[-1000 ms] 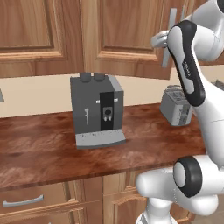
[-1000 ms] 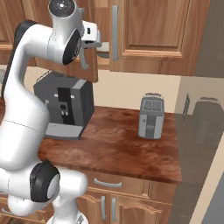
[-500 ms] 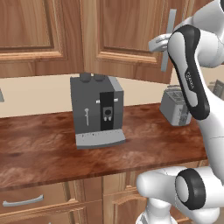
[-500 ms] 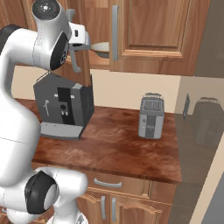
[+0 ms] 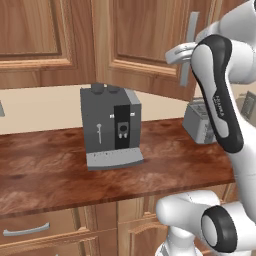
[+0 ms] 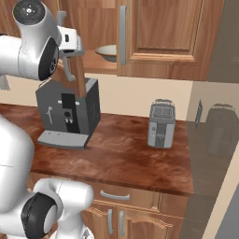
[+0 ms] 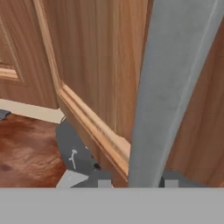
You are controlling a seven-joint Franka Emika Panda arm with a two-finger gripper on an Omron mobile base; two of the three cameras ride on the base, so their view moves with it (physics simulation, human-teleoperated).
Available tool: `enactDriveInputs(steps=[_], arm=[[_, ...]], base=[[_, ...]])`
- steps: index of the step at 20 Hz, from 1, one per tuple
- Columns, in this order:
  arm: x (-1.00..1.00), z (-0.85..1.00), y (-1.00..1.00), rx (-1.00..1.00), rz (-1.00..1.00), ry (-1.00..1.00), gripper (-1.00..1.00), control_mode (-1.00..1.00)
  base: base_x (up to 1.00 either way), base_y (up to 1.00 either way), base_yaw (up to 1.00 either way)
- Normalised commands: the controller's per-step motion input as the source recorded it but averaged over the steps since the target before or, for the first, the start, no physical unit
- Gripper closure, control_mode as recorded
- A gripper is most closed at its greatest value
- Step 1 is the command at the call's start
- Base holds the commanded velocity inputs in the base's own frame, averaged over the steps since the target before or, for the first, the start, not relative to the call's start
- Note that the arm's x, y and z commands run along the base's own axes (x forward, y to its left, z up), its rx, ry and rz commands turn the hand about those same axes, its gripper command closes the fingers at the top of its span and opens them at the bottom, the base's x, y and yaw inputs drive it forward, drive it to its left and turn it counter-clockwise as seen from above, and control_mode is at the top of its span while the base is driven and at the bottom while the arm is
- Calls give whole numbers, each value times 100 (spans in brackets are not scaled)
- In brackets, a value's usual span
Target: Move the bowls from the cabinet to the plates on the dining table.
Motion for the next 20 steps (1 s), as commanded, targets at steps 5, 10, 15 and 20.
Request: enactDriveInputs(steps=[5, 10, 15, 20], arm=[[-33, -16, 56, 0, 3, 0, 100, -100], [-28, -19, 54, 0, 3, 0, 100, -100], [-25, -18, 48, 0, 3, 0, 100, -100], [0, 0, 1, 0, 0, 0, 100, -100]], base=[[0, 0, 0], [0, 0, 0], [0, 0, 0], [0, 0, 0]])
